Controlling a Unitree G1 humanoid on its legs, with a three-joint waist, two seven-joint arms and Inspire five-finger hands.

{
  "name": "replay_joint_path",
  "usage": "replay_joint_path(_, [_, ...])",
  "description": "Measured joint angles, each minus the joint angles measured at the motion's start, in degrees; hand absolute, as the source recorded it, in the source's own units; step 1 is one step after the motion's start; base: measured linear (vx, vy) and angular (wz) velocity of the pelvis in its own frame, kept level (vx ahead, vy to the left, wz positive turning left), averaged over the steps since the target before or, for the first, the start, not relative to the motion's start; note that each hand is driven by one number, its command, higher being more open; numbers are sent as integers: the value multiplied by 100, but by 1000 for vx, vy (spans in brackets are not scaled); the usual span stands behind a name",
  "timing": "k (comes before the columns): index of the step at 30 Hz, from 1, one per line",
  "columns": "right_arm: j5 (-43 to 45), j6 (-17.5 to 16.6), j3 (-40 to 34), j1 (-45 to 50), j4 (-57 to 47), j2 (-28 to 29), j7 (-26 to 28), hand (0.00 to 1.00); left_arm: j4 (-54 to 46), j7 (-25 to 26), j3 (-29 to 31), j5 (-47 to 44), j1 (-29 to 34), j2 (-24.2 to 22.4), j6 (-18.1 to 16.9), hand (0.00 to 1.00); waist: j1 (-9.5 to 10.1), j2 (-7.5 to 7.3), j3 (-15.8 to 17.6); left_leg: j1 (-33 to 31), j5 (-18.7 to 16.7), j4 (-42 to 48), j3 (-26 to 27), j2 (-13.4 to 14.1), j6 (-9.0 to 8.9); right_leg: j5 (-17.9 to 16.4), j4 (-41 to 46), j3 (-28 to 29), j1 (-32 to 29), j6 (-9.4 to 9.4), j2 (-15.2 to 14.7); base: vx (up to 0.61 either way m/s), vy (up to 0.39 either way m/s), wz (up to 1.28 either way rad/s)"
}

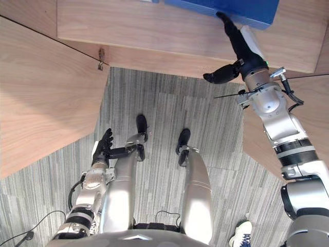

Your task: Walk over to the cabinet, pick up the folder, carry it to the office cabinet, place the folder inside the office cabinet, then close the office cabinet door

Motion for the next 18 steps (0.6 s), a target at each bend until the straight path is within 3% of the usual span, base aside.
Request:
replay_joint_path(7, [1508,14,149,56,18,105,518,100,18,-140,-87,-1,11,5,12,100,12,-84,-47,92,1,-80,40,-2,-1,3,-48,22,67,4,1,13,2,0])
replay_joint_path(11, [1932,61,-199,406,-247,541,548,100,9,-138,-79,-2,25,27,19,100,15,-145,-83,112,0,-109,51,1,-3,4,-87,22,90,4,7,36,4,-1])
replay_joint_path(15, [2009,61,-819,1122,-1312,1389,265,100,-5,-120,-51,-1,25,-9,67,100,1,-145,-83,140,-5,-108,44,1,-10,8,-129,12,143,11,6,24,9,1])
replay_joint_path(16, [1785,43,-914,1253,-1658,1606,73,0,-18,-113,-41,-1,25,-25,77,100,-2,-145,-83,164,-10,-105,43,1,-14,8,-134,11,168,11,6,0,0,0])
replay_joint_path(18, [1333,-58,-1031,1338,-2039,1846,-181,0,-83,-86,-31,1,31,-63,80,100,-3,-145,-83,188,-17,-92,43,0,-14,7,-130,14,193,12,6,0,0,0])
